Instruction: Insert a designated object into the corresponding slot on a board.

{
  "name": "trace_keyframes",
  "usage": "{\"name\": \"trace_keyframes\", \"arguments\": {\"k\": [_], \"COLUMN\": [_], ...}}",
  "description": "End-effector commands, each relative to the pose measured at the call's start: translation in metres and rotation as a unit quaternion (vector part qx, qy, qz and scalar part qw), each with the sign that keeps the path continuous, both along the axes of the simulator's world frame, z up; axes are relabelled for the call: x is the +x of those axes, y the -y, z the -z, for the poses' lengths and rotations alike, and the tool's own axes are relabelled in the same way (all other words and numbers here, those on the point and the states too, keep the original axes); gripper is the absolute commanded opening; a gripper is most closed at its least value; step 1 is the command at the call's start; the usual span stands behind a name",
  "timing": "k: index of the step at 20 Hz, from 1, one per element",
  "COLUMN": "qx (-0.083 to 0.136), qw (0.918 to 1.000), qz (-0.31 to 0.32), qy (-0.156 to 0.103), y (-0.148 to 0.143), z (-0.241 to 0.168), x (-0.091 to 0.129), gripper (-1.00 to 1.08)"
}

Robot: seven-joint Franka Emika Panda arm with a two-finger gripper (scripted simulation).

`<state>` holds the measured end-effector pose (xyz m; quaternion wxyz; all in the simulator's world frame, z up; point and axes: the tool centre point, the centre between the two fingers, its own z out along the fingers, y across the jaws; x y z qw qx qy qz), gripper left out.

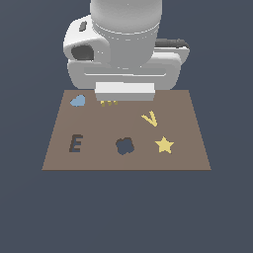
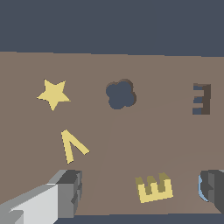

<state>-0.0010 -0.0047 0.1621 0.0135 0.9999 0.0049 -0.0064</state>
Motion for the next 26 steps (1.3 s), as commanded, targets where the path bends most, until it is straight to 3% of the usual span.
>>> {"name": "trace_keyframes", "arguments": {"k": [1, 9, 17, 22, 26], "qx": [0.000, 0.000, 0.001, 0.001, 0.002], "qw": [1.0000, 0.9996, 0.9940, 0.9821, 0.9641], "qz": [0.000, 0.027, 0.109, 0.188, 0.266], "qy": [0.000, 0.001, 0.002, 0.004, 0.006], "y": [0.000, 0.004, 0.017, 0.029, 0.039], "z": [0.000, 0.004, 0.017, 0.030, 0.042], "x": [0.000, -0.001, -0.007, -0.014, -0.023], "gripper": [1.00, 1.00, 1.00, 1.00, 1.00]}}
